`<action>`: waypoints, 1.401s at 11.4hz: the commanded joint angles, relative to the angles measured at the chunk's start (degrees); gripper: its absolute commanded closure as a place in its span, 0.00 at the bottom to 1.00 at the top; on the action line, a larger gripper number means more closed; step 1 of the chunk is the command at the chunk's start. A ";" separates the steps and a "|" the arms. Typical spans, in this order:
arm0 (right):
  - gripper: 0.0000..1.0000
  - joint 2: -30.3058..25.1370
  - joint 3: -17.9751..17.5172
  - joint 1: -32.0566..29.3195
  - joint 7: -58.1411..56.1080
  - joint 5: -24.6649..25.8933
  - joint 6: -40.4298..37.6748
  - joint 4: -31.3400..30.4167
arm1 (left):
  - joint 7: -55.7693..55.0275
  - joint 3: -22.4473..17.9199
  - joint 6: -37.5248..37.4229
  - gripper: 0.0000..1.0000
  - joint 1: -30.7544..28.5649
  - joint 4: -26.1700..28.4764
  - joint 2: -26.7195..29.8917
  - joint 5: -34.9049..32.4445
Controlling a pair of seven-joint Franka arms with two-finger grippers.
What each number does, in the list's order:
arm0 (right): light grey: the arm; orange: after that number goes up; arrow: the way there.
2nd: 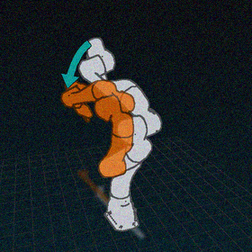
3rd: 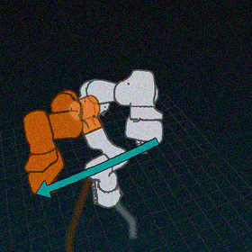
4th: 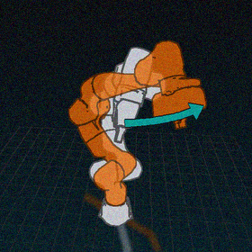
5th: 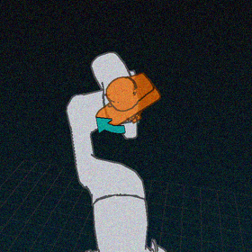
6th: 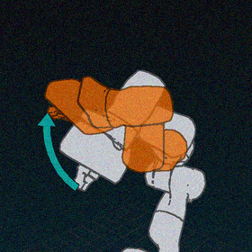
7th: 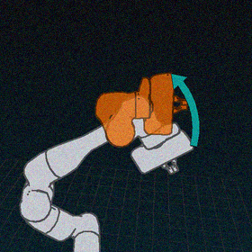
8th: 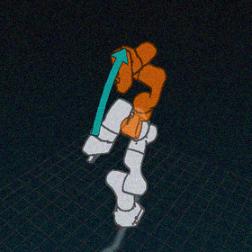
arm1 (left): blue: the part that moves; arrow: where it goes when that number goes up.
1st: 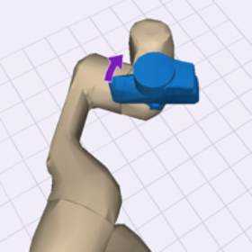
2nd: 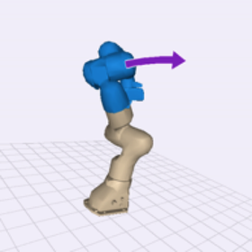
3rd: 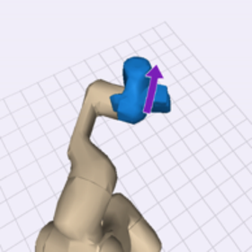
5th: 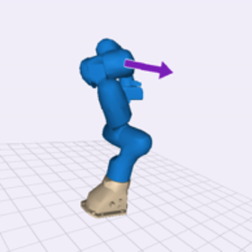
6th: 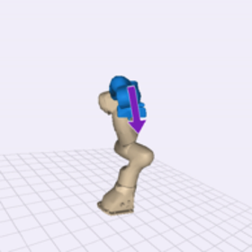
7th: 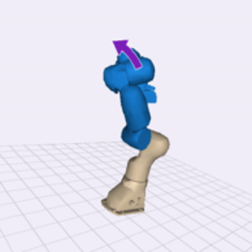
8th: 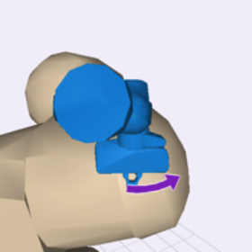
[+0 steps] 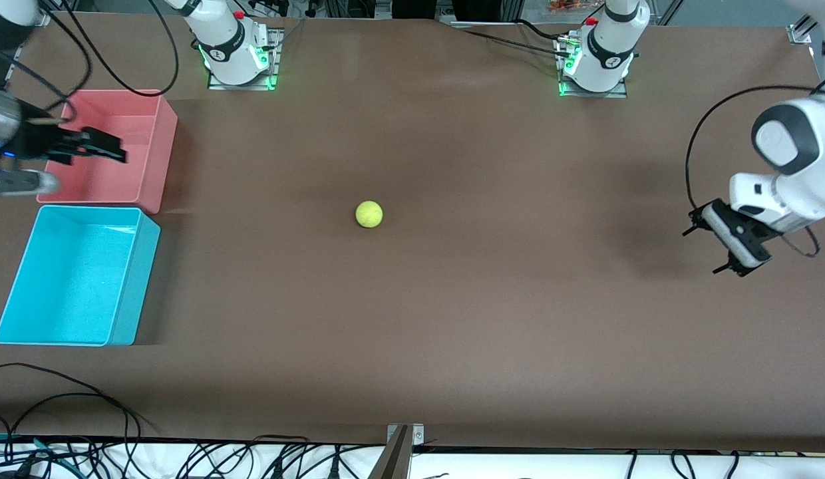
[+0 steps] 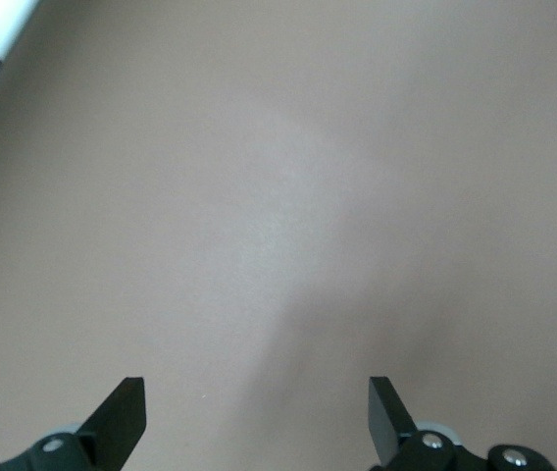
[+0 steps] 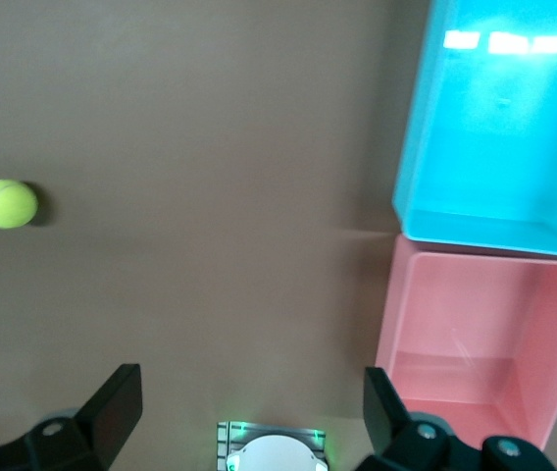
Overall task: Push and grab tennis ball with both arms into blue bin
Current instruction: 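Reach the right gripper toward the ball while the left gripper withdraws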
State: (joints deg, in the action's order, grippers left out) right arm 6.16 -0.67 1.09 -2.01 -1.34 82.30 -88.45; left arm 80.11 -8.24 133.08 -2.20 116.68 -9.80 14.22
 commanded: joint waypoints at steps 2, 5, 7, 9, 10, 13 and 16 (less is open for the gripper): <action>0.00 5.34 0.05 5.76 0.51 -6.80 2.59 0.38 | -0.83 0.15 1.13 0.00 0.09 5.14 13.04 1.16; 0.00 9.82 0.05 12.33 1.47 -9.21 4.27 -0.15 | -9.76 0.41 -2.37 0.00 -0.17 4.27 18.22 -3.55; 0.00 11.50 0.05 16.55 9.54 -9.12 9.95 -3.20 | -19.51 2.25 -5.62 0.00 -0.52 3.65 22.44 -9.36; 0.00 11.42 0.14 19.90 10.44 -8.59 15.23 -9.17 | -31.00 4.54 -18.75 0.00 -2.28 -6.31 22.64 -10.09; 0.00 11.42 0.14 20.78 10.53 -8.50 17.35 -11.11 | -39.16 5.50 -25.70 0.00 -2.28 -11.94 21.94 -12.00; 0.00 11.42 0.23 23.50 10.53 -7.89 27.00 -19.72 | -65.18 9.99 -45.48 0.00 -1.94 -26.46 21.58 -15.37; 0.00 12.90 0.14 25.00 13.16 -6.83 36.06 -24.40 | -84.11 13.15 -53.18 0.00 -0.88 -35.63 17.37 -15.10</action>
State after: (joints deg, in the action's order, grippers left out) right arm 19.28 -1.02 24.25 8.83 -9.12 111.75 -108.83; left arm 8.45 3.00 84.58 -3.63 89.26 13.05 0.43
